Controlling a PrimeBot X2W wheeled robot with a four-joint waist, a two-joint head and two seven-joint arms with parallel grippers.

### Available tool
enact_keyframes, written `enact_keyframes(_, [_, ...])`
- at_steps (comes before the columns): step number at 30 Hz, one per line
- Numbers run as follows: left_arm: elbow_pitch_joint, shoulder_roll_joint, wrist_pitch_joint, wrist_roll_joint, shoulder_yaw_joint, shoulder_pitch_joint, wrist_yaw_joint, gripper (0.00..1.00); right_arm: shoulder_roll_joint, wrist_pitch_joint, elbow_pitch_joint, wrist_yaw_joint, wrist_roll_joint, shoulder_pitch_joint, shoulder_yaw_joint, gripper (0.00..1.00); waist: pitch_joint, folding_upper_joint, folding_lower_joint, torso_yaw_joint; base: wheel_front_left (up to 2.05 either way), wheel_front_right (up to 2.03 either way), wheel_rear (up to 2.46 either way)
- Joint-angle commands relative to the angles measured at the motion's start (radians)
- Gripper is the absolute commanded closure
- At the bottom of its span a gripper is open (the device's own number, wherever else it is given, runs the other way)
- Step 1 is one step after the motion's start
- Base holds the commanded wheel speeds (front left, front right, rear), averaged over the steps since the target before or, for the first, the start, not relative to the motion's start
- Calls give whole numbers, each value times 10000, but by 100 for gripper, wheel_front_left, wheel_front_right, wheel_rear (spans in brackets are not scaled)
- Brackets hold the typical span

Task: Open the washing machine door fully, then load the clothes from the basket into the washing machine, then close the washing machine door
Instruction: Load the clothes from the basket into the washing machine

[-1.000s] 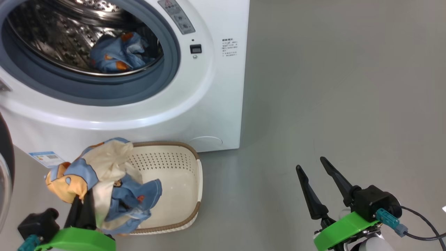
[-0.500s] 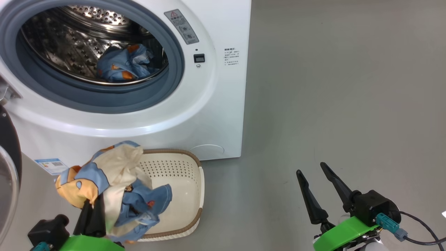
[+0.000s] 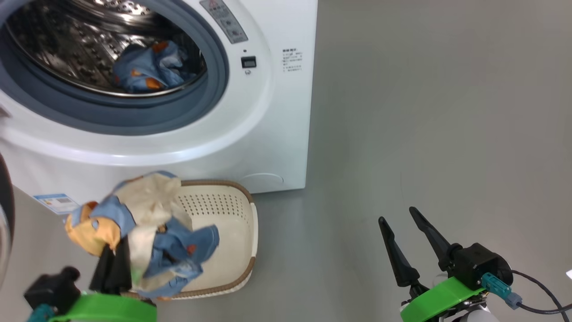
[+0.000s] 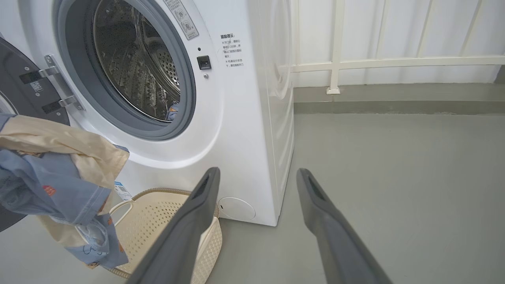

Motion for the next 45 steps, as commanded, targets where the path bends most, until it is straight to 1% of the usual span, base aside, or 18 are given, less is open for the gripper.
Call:
enact_keyframes(1, [-381, 223, -135, -118, 384, -549, -24, 100, 24, -49, -272, 16, -25, -225, 245, 0, 274, -1, 0, -88, 0, 0, 0])
enact_keyframes(4, [-500, 389, -135, -300, 443, -973, -24, 100, 28, -49, -290, 16, -58, -334, 244, 0, 640, -1, 0, -193, 0, 0, 0])
enact_keyframes(7, [-531, 794, -135, -490, 440, -1840, -24, 100, 28, -49, -365, 16, -136, -533, 223, 0, 1216, -1, 0, -393, 0, 0, 0])
enact_keyframes(8, [-428, 989, -135, -687, 508, -2395, -24, 100, 31, -49, -412, 16, -176, -640, 223, 0, 1537, -1, 0, -518, 0, 0, 0])
enact_keyframes(10, [-244, 1081, -135, -1248, 589, -3025, -24, 100, 35, -49, -456, 16, -220, -743, 201, 0, 1882, -1, 0, -645, 0, 0, 0])
enact_keyframes(12, [-31, 1294, -135, -1746, 642, -3690, -24, 100, 46, -49, -518, 16, -243, -839, 193, 0, 2232, -1, 0, -795, 0, 0, 0])
enact_keyframes(18, [690, 2110, -135, -2311, 691, -5605, -25, 100, 115, -49, -688, 16, -265, -1096, 269, 0, 3323, -1, 0, -1338, 0, 0, 0])
enact_keyframes(24, [1718, 3217, -113, -2695, 365, -7638, -25, 100, 168, -49, -881, 16, -219, -1353, 315, 0, 4377, -1, 0, -1943, 0, 0, 0])
enact_keyframes(25, [2145, 3493, 21, -2988, 355, -8323, -25, 100, 177, -49, -928, 16, -161, -1401, 305, 0, 4682, -1, 0, -2126, 0, 0, 0])
enact_keyframes(26, [2339, 3638, 102, -3142, 378, -8669, -25, 100, 180, -49, -954, 16, -69, -1415, 330, 0, 4822, -1, 0, -2222, 0, 0, 0])
enact_keyframes(27, [2339, 3638, 102, -3142, 378, -8669, -25, 100, 180, -49, -954, 16, -69, -1415, 330, 0, 4822, -1, 0, -2222, 0, 0, 0])
enact_keyframes(28, [2535, 3843, 182, -3242, 368, -9022, -25, 100, 181, -49, -983, 16, 46, -1432, 376, 0, 4962, -1, 0, -2326, 0, 0, 0])
enact_keyframes(29, [2894, 4287, 359, -3293, 228, -9706, -25, 100, 183, -49, -1036, 16, 262, -1475, 475, 0, 5233, -1, 0, -2527, 0, 0, 0])
enact_keyframes(30, [3062, 4488, 448, -3314, 149, -10047, -25, 100, 183, -49, -1060, 16, 360, -1504, 530, 0, 5360, -1, 0, -2628, 0, 0, 0])
enact_keyframes(31, [3062, 4488, 448, -3314, 149, -10047, -25, 100, 183, -49, -1060, 16, 360, -1504, 530, 0, 5360, -1, 0, -2628, 0, 0, 0])
enact_keyframes(34, [3595, 5072, 734, -3320, -121, -11074, -25, 100, 185, -49, -1139, 16, 649, -1625, 695, 0, 5729, -1, 0, -2920, 0, 0, 0])
enact_keyframes(38, [4258, 5865, 1000, -2980, -703, -12373, -25, 100, 185, -49, -1205, 16, 1016, -1796, 880, 0, 6152, -1, 0, -3310, 0, 0, 0])
enact_keyframes(45, [5578, 6570, 911, -2527, -1646, -14142, -25, 100, 186, -49, -1214, 16, 1476, -2048, 1153, 0, 6648, -1, 0, -3719, 0, 0, 0])
